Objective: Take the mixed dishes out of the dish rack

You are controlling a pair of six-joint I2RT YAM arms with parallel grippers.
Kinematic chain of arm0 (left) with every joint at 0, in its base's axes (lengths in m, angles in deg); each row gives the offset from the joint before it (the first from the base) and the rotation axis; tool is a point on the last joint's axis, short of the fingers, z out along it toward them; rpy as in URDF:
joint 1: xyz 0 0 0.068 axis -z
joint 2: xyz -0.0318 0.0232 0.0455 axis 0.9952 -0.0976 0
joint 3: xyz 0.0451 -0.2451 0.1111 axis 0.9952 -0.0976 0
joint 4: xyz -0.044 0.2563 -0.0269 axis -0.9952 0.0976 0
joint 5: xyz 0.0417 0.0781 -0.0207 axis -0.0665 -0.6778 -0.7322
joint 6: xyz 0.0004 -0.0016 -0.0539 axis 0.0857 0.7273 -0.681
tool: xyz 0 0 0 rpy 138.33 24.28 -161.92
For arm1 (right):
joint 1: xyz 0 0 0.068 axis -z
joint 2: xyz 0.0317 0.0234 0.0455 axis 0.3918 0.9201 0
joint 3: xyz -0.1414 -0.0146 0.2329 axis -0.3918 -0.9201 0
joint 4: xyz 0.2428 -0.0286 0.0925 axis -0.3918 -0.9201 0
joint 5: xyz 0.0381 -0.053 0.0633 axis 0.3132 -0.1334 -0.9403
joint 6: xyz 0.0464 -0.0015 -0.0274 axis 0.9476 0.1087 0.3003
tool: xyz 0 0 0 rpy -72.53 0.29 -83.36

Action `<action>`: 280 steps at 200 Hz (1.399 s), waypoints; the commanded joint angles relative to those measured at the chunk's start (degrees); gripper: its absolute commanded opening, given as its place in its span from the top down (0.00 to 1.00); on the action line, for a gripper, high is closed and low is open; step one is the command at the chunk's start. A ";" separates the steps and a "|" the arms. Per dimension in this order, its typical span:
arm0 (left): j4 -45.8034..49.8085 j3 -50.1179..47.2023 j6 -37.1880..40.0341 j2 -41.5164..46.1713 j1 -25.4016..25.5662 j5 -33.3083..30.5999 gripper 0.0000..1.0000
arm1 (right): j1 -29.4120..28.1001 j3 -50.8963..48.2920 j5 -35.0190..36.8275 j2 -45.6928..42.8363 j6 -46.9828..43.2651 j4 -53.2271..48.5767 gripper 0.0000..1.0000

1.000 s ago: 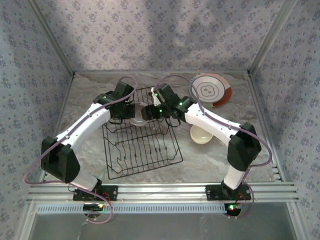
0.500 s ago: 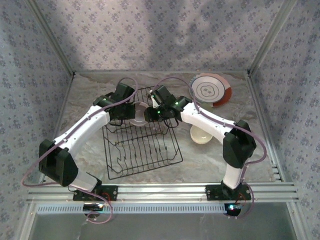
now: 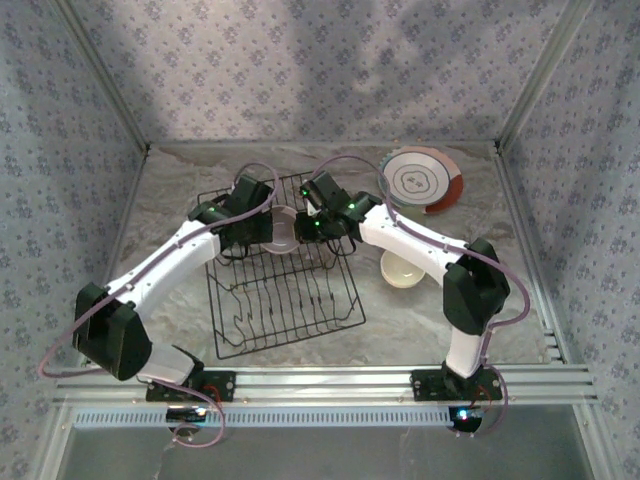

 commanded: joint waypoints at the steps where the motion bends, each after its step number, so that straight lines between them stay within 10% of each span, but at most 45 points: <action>1: -5.56 -0.93 0.80 2.57 0.35 1.06 1.00 | -0.20 1.61 -1.56 0.49 -0.86 -0.01 1.00; 107: -5.45 -2.33 0.89 6.58 0.15 3.40 0.01 | 3.43 1.99 0.34 -2.63 -0.57 -2.51 1.00; 280: -16.42 -14.70 8.60 35.11 -0.57 32.86 0.01 | 28.99 -23.77 2.55 -37.06 -4.93 -22.82 1.00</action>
